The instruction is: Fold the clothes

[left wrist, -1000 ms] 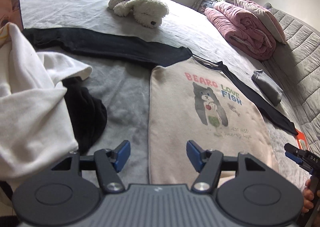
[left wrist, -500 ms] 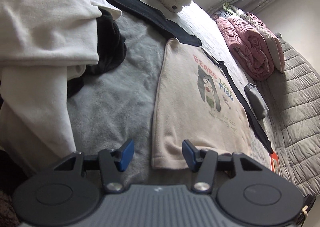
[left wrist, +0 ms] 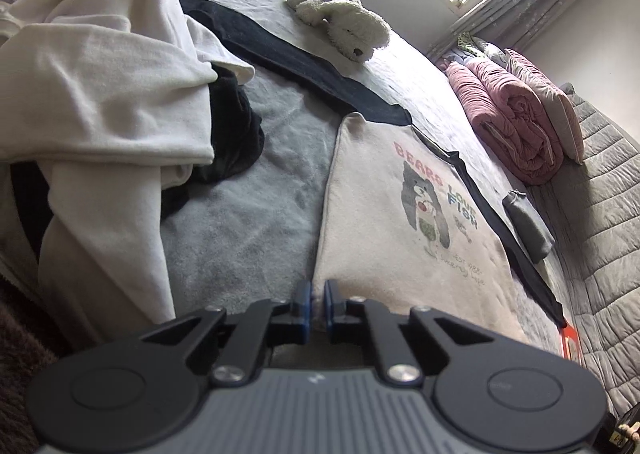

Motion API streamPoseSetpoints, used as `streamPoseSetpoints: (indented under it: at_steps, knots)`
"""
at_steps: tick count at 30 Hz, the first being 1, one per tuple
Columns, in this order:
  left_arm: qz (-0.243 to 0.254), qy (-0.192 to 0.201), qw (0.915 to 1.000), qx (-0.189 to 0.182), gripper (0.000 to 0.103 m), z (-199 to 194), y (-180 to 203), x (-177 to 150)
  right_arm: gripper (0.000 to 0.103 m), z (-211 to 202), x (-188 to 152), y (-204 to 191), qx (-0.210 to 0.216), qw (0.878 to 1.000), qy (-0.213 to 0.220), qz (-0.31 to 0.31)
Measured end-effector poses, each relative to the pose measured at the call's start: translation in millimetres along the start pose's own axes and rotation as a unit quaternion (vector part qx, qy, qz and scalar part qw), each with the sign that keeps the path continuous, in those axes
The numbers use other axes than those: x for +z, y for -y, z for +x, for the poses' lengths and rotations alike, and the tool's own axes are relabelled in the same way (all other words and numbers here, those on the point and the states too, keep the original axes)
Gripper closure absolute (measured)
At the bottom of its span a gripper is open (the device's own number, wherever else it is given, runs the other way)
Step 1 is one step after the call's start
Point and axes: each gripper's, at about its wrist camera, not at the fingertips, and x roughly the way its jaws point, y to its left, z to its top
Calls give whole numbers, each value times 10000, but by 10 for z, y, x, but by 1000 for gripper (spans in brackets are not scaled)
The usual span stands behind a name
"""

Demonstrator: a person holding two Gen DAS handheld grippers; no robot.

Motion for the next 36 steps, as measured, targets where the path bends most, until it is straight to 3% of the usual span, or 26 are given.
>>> streamPoseSetpoints:
  at_steps: [6, 13, 14, 17, 19, 22, 26, 29, 32, 36]
  knots:
    - [547, -307, 9960, 640, 96, 230, 43, -126, 93, 131, -71, 36, -403, 9978, -512, -140]
    - [1059, -58, 9918, 717, 90, 216, 153, -188, 92, 214, -176, -83, -708, 9926, -571, -801]
    - [1220, 31, 9904, 644, 87, 190, 196, -204, 89, 188, -179, -98, -761, 9925, -466, -836]
    - [1703, 298, 9840, 427, 76, 114, 326, -253, 68, 87, -198, -216, -902, 9881, -18, -1247]
    - [2021, 475, 9778, 281, 67, 64, 412, -286, 66, 49, -235, -322, -680, 9841, 148, -1633]
    - [2578, 613, 9642, 7, 59, 35, 559, -366, 66, 43, -324, -506, -136, 9740, 183, -2253]
    - [3580, 411, 9322, -347, 54, 177, 807, -609, 66, 155, -492, -777, 651, 9523, -229, -2973]
    - [4182, 267, 9068, -463, 54, 302, 956, -756, 66, 228, -575, -906, 1114, 9390, -535, -3210]
    - [4580, 84, 8872, -558, 54, 406, 1019, -866, 66, 321, -606, -960, 1450, 9358, -889, -3088]
    - [4803, 179, 8757, -455, 55, 490, 1021, -968, 63, 399, -615, -966, 1704, 9372, -1082, -2845]
